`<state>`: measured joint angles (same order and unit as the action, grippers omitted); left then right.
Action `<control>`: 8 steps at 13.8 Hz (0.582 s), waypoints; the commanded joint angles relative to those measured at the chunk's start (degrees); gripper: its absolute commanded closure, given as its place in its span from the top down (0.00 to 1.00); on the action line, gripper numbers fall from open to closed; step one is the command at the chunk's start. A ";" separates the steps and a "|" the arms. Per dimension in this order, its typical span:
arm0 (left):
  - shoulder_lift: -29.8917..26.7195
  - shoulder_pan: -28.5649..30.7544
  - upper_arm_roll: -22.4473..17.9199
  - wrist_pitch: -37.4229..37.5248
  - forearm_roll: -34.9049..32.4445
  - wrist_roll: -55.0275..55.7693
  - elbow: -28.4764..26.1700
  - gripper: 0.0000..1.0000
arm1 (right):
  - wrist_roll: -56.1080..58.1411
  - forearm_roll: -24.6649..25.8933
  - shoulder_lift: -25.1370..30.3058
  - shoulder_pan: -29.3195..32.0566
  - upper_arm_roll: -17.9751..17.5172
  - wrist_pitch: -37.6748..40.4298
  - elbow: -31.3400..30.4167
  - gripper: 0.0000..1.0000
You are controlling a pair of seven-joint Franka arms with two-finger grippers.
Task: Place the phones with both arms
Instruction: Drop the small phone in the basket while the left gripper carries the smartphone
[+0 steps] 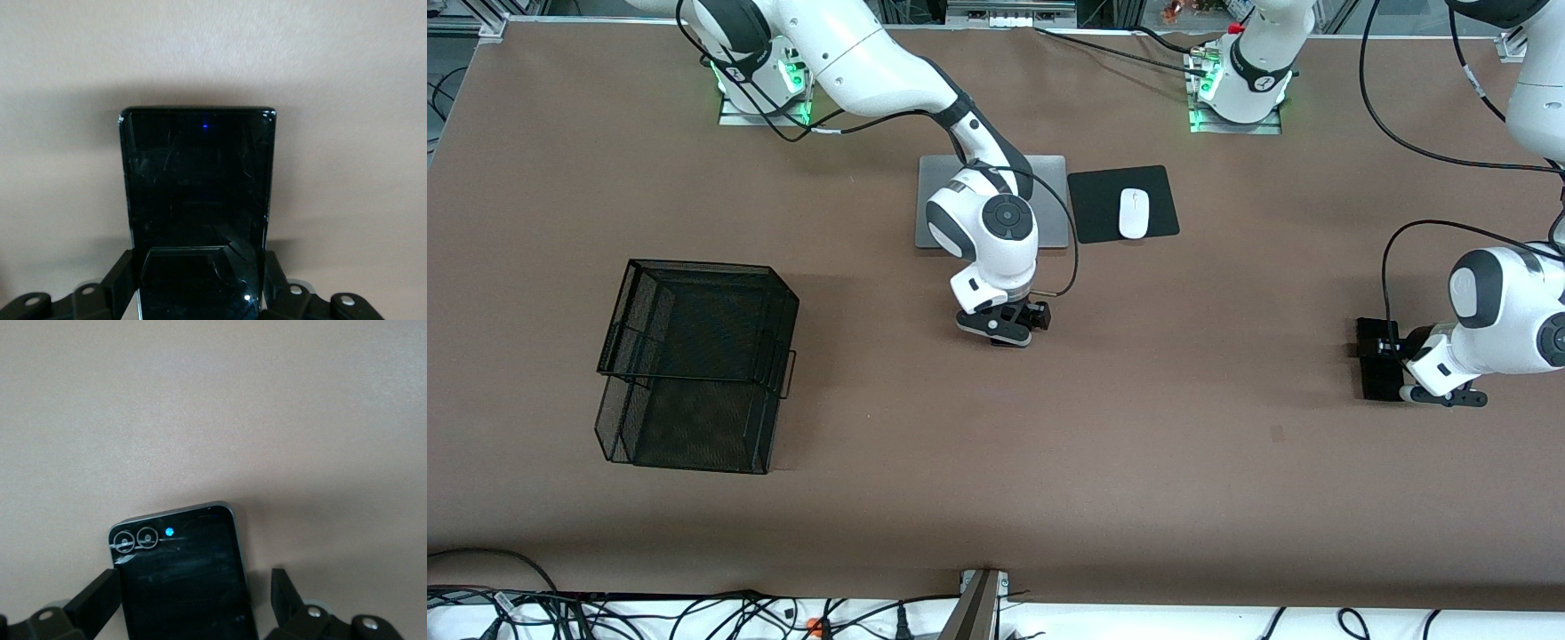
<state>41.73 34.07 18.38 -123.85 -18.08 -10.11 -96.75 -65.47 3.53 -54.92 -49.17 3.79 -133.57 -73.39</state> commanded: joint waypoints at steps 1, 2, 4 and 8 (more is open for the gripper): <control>-2.78 -0.23 2.61 6.05 1.55 -1.49 3.49 0.13 | -0.80 1.13 -0.63 -0.49 0.25 -1.95 0.53 1.00; -2.88 -0.23 3.93 9.73 1.55 -1.49 5.85 0.12 | -0.63 1.31 -0.63 -0.58 0.25 -2.13 0.53 1.00; -3.06 -0.32 7.79 16.86 1.46 -1.23 11.30 0.13 | 0.34 1.48 -0.97 -1.46 0.25 -2.22 0.53 1.00; -3.14 -0.23 17.19 24.35 3.21 0.08 15.28 0.12 | 0.87 2.54 -1.59 -1.63 0.25 -3.88 0.18 1.00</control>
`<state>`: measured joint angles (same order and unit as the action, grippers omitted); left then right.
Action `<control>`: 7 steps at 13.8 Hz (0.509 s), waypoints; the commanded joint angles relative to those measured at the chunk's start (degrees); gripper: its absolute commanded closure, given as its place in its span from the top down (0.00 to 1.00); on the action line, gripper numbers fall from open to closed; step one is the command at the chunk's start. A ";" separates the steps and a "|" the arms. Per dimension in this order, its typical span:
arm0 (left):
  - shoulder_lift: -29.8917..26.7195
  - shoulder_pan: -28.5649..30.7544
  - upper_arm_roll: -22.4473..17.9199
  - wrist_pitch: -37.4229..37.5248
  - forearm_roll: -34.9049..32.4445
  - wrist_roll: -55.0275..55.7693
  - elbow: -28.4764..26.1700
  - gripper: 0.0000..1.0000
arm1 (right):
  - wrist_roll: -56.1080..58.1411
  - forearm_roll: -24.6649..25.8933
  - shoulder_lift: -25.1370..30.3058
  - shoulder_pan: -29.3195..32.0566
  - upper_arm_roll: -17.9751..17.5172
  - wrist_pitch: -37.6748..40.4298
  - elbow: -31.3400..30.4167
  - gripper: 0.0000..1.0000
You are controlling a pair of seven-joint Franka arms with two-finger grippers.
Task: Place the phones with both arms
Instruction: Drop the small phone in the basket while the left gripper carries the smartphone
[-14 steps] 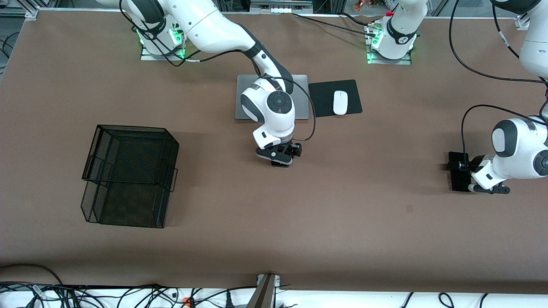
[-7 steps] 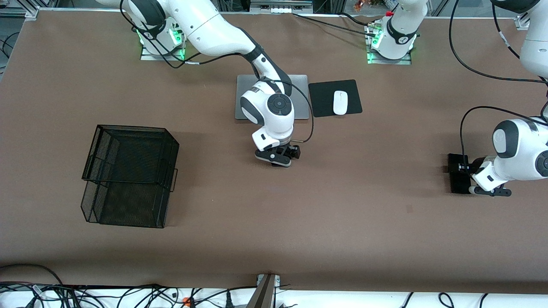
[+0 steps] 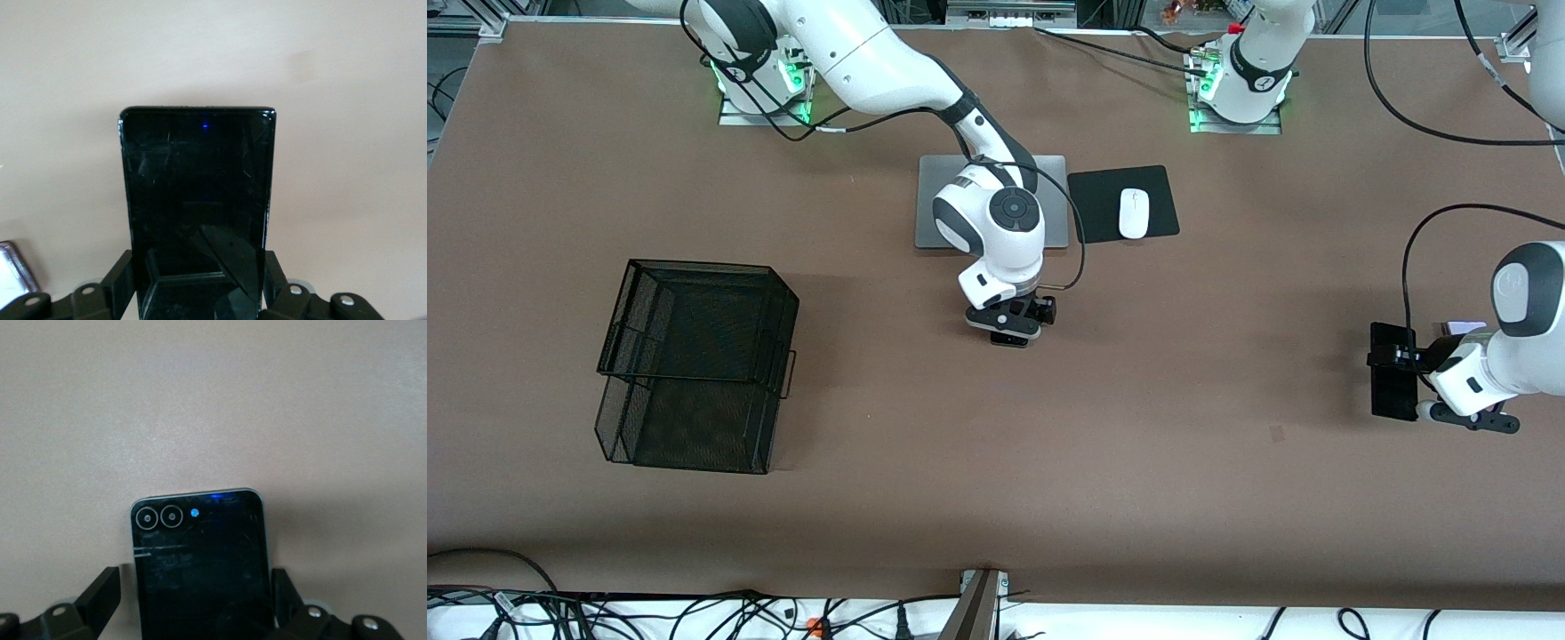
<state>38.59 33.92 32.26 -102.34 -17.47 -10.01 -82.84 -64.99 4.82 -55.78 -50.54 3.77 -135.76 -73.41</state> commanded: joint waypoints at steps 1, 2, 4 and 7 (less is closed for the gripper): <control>-0.09 -0.09 5.17 2.85 3.92 1.21 1.28 0.12 | 0.82 1.42 -0.65 -0.26 0.27 -1.62 0.02 0.84; 0.00 -0.26 6.84 2.85 4.02 2.79 1.28 0.11 | 1.87 1.34 -0.47 -0.17 0.27 -1.62 0.02 0.38; 0.00 -1.14 9.39 2.85 4.11 5.86 1.28 0.11 | 3.37 0.64 0.67 0.35 0.27 -0.48 0.11 0.00; 0.00 -5.25 10.63 2.85 6.02 11.84 1.37 0.10 | 6.60 0.37 6.88 2.81 0.27 9.50 0.20 0.00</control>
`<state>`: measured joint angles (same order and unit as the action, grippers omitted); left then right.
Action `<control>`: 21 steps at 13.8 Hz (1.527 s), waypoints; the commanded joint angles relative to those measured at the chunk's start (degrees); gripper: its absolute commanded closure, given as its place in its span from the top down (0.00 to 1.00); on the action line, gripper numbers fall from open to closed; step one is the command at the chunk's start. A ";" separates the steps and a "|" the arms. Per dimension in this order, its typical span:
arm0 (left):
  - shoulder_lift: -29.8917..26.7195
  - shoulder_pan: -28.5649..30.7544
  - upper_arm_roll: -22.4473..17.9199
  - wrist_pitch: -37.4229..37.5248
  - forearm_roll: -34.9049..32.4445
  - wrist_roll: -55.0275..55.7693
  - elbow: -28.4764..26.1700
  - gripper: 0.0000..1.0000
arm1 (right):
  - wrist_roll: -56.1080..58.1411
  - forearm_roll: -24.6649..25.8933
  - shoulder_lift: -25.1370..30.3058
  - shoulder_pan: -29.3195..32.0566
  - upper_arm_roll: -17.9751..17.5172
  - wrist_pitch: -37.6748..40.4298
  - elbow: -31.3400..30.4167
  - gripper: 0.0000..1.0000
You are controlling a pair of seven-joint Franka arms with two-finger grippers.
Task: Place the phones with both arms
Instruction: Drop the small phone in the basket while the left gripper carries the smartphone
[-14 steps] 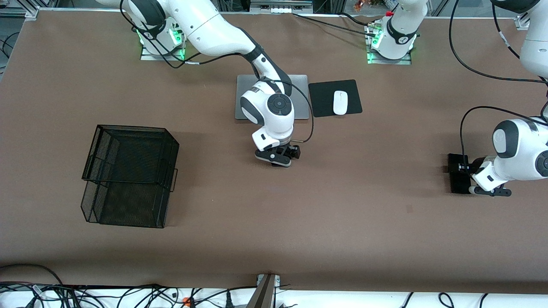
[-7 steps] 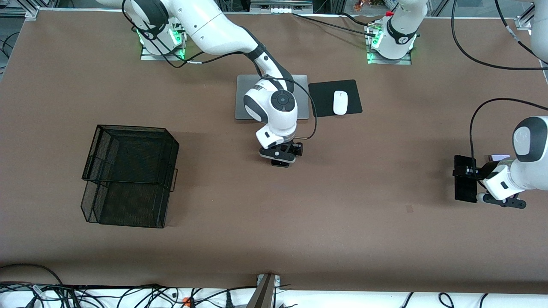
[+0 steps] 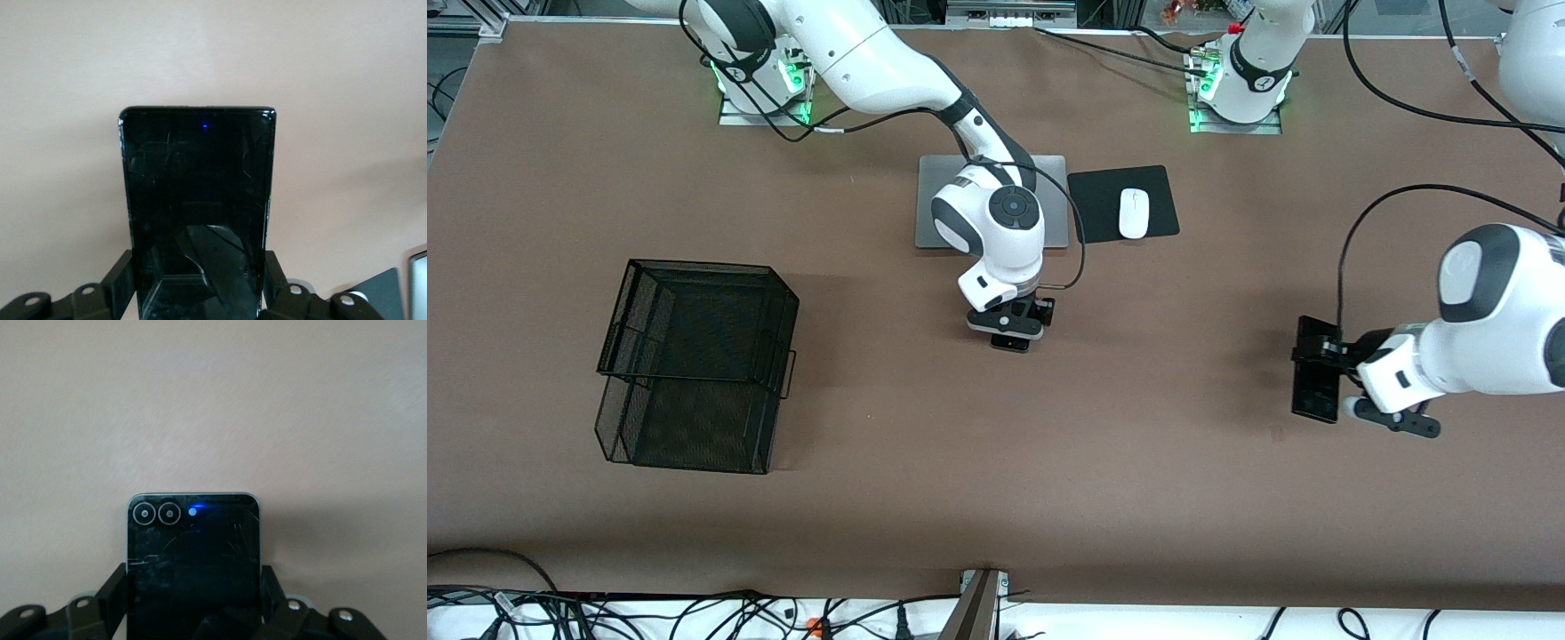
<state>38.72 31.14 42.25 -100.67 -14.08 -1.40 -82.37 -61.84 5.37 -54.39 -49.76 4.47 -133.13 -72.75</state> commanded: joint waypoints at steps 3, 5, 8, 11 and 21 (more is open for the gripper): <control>1.43 -10.36 0.29 0.13 7.74 7.53 0.72 0.06 | 15.64 -3.33 15.16 7.11 -0.25 23.04 -0.73 0.00; 3.29 -16.95 -0.23 -6.86 7.58 12.70 -0.85 0.06 | 24.79 -5.89 21.32 12.29 0.62 29.83 -2.65 0.00; 6.89 -33.55 -8.04 -20.76 7.14 26.76 -2.00 0.04 | 45.69 -6.43 35.98 18.55 6.67 29.08 -19.13 0.00; 9.53 -47.51 -18.03 -29.91 7.05 38.62 -2.09 0.12 | 62.13 -6.52 43.74 18.64 17.03 22.67 -31.19 0.00; -0.56 -49.26 -26.87 -5.47 7.05 42.37 -1.22 1.00 | 79.68 -16.97 34.44 24.00 27.17 11.49 -37.73 0.03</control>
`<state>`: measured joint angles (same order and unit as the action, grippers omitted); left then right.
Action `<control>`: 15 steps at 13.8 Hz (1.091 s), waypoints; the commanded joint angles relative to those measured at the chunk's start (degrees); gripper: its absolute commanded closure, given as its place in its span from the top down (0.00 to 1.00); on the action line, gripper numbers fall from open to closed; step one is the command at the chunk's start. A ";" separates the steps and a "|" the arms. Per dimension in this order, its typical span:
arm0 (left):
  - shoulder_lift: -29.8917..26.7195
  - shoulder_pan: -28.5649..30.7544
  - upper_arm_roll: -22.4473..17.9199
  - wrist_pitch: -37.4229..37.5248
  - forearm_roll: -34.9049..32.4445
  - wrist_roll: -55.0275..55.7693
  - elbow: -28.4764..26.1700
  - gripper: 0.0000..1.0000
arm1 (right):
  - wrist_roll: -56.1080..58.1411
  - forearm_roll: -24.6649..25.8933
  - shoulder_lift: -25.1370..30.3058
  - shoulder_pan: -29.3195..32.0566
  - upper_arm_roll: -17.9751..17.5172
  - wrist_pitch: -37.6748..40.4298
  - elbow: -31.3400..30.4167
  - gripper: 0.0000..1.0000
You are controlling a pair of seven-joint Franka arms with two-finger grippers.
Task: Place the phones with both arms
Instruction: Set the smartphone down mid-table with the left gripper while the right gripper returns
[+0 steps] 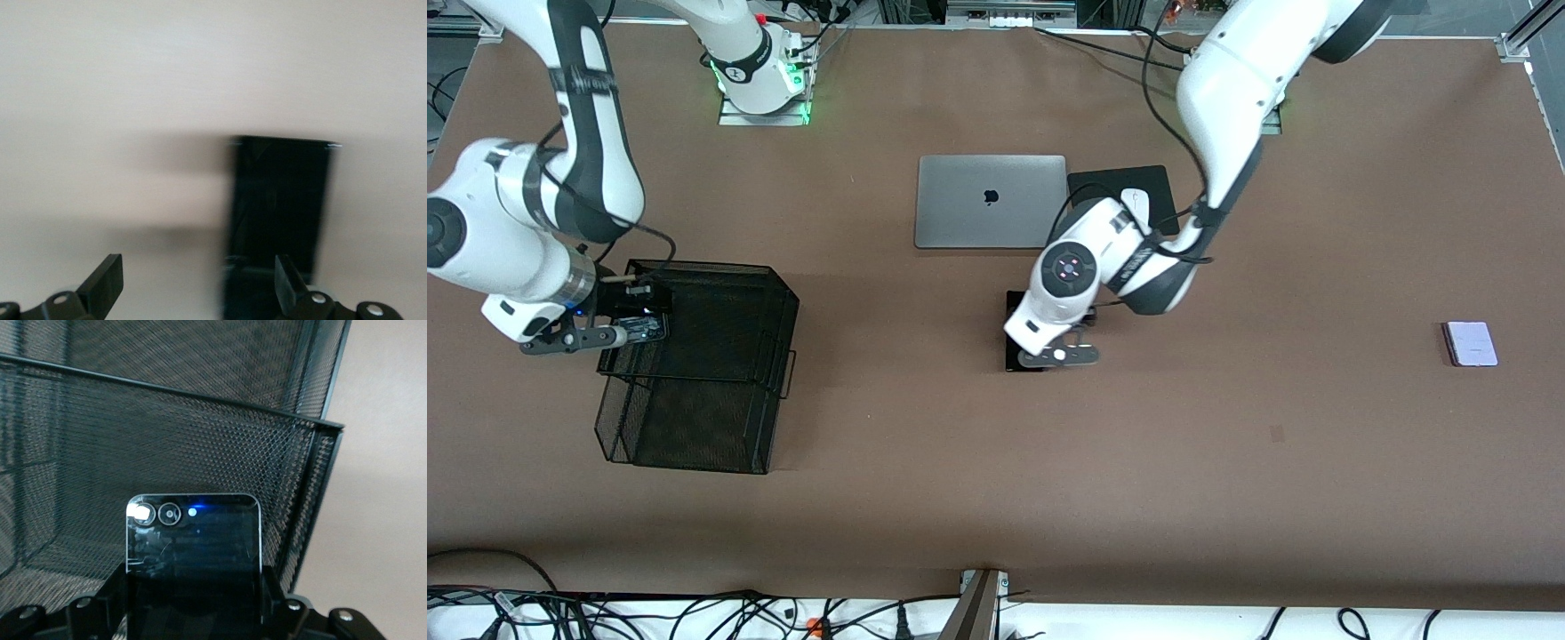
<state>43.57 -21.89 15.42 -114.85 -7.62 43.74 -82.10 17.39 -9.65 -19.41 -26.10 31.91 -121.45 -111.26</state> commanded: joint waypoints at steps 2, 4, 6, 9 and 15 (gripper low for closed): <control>-7.01 10.26 -0.12 18.82 0.50 -5.93 -1.39 1.00 | -0.85 -3.26 -1.94 0.70 -0.27 0.33 1.74 0.97; -7.10 17.28 -0.30 25.96 -0.11 -12.07 -1.48 1.00 | -1.04 -3.89 -1.95 0.87 -0.19 0.77 3.14 1.00; -6.92 22.48 -0.21 28.97 -6.76 -22.51 -1.65 1.00 | -1.13 -3.71 -1.34 0.43 -0.27 4.79 6.21 1.00; -6.13 33.01 -0.12 28.63 -10.13 -33.34 -2.45 1.00 | -4.89 -2.48 -1.86 -0.35 -0.62 16.47 16.04 1.00; -5.34 50.07 -0.21 14.79 -17.42 -49.97 -2.88 1.00 | -30.70 -3.00 -3.00 -16.15 -1.15 18.80 20.46 1.00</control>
<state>38.63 24.52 14.18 -94.61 -21.98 -3.22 -84.12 -5.26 -12.37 -21.22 -37.31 30.61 -103.01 -91.89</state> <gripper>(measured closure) 0.000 0.000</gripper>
